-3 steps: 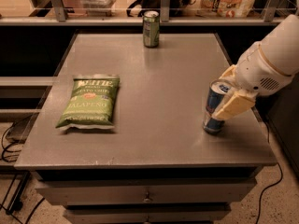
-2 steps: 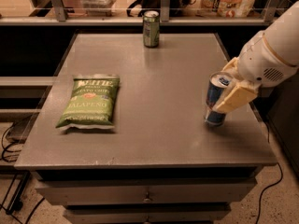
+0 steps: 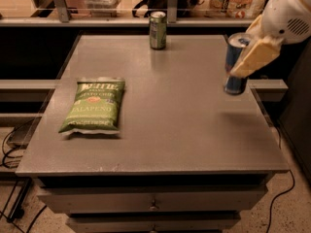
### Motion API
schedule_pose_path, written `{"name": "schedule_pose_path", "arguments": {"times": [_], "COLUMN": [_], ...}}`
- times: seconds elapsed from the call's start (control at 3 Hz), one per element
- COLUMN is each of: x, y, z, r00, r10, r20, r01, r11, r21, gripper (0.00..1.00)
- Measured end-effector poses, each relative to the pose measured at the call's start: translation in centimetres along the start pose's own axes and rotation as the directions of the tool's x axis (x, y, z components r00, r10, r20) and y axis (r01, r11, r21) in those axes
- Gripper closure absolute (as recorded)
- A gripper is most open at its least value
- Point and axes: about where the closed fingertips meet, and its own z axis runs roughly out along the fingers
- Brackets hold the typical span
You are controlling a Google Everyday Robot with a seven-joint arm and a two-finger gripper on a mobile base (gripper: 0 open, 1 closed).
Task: Move redbull can near green can
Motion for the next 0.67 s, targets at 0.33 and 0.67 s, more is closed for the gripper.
{"name": "schedule_pose_path", "arguments": {"times": [0.33,0.67], "x": [-1.3,-2.6], "y": [-4.1,-5.5], "z": [-1.7,-4.4], "r00": [0.999,0.999], "r10": [0.038,0.024], "r20": [-0.004,0.033], "r01": [-0.038,-0.028], "r11": [0.9985,0.9944], "r21": [0.040,0.102], "gripper": [1.00,1.00]}}
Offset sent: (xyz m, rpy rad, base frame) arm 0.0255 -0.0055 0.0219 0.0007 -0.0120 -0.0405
